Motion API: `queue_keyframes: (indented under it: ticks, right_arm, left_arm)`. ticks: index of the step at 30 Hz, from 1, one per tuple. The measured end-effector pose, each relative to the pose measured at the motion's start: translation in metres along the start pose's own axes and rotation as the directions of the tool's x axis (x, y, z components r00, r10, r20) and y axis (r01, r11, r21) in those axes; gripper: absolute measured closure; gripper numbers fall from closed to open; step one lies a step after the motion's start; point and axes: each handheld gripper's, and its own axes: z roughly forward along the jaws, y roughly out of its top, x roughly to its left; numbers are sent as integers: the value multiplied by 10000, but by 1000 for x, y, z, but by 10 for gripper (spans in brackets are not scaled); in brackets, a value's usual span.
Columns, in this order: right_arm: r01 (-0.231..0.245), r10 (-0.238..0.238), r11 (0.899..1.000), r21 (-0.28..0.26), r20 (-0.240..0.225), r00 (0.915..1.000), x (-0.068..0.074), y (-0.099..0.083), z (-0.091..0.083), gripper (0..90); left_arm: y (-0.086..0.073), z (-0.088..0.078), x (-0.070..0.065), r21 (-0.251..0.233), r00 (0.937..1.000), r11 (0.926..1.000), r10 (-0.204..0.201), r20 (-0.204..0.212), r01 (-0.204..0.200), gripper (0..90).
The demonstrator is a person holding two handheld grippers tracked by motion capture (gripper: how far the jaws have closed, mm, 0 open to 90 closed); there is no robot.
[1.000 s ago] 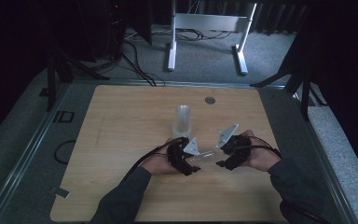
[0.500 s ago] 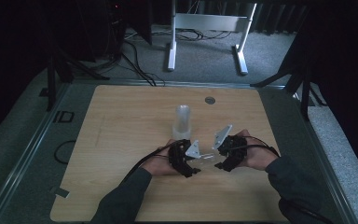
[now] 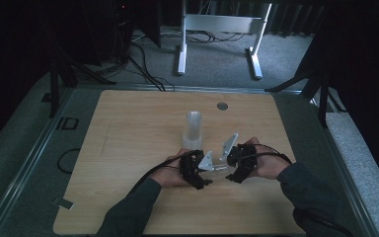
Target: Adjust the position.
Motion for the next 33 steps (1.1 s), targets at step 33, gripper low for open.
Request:
queue_keyframes:
  ticks: [33]
  right_arm:
    - [136, -132, 9999, 42, -703, 9974, 2, 3, 11, 398]
  left_arm:
    - [10, -3, -13, 28, 9952, 9967, 810, -542, -810, 288]
